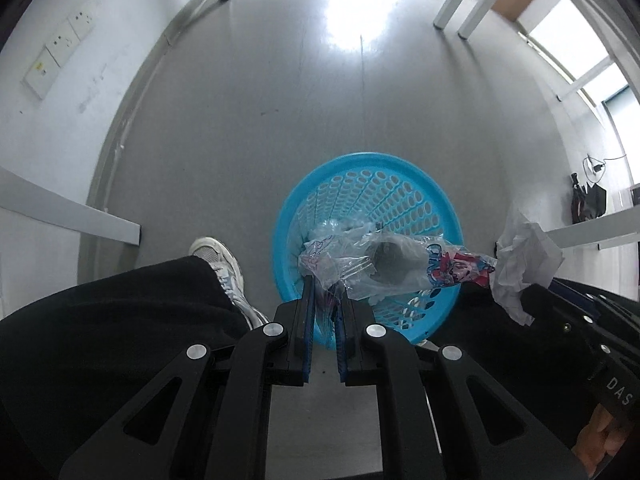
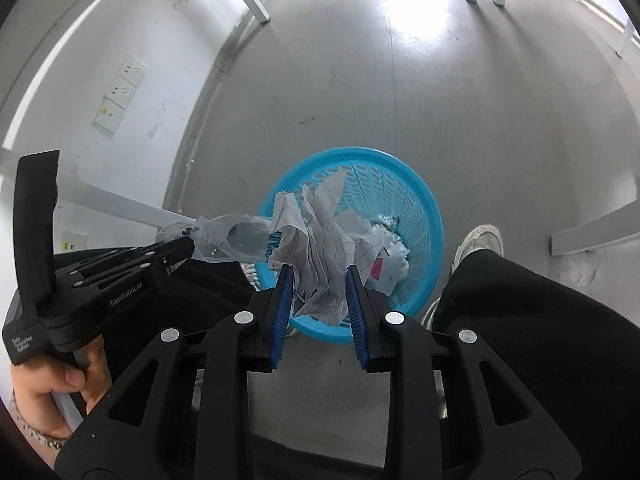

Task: Collect trash
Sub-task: 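Lift both held items off the table and carry them down over the blue wastebasket, then open both grippers to drop the wrapper and paper into the wastebasket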

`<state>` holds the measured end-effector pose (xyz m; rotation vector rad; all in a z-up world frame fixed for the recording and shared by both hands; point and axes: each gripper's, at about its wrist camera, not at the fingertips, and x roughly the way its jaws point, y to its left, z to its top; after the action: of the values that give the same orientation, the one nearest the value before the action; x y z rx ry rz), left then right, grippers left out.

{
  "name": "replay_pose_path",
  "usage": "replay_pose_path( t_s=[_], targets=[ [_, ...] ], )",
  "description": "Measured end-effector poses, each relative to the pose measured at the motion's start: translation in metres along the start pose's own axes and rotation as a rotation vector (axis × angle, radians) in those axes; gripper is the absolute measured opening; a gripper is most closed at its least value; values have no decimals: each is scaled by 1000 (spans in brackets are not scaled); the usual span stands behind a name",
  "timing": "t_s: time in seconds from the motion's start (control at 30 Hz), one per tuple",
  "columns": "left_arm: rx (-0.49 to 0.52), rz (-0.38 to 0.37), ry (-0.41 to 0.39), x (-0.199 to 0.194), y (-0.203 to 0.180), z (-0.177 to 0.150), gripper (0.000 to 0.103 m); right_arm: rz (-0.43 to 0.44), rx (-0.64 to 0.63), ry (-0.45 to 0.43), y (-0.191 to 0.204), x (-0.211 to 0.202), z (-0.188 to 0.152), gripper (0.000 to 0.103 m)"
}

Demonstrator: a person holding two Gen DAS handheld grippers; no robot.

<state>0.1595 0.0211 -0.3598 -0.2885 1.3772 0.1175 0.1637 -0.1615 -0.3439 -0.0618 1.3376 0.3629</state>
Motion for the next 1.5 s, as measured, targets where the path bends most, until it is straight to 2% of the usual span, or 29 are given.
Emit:
replay_pose_path(
  t_s=[0.37,0.73,1.0,1.03,1.07,1.13,1.5],
  targets=[
    [-94,-7,110,51,8,23,8,-67,59,115,-13,61,30,26],
    [-134,17,157,92,5,45,9,-103,116,207,-28,111,48,28],
    [-159,27,168,105,8,53,9,-89,168,224,-40,124,52,32],
    [-185,0,178,108,11,54,13,-87,176,227,-42,126,51,36],
    [-206,-26,185,110,14,55,26,-83,184,230,-44,128,51,39],
    [-240,-58,192,112,19,56,41,-83,198,230,-46,129,50,53],
    [-208,-91,145,91,15,50,41,-97,174,196,-45,110,48,54]
  ],
)
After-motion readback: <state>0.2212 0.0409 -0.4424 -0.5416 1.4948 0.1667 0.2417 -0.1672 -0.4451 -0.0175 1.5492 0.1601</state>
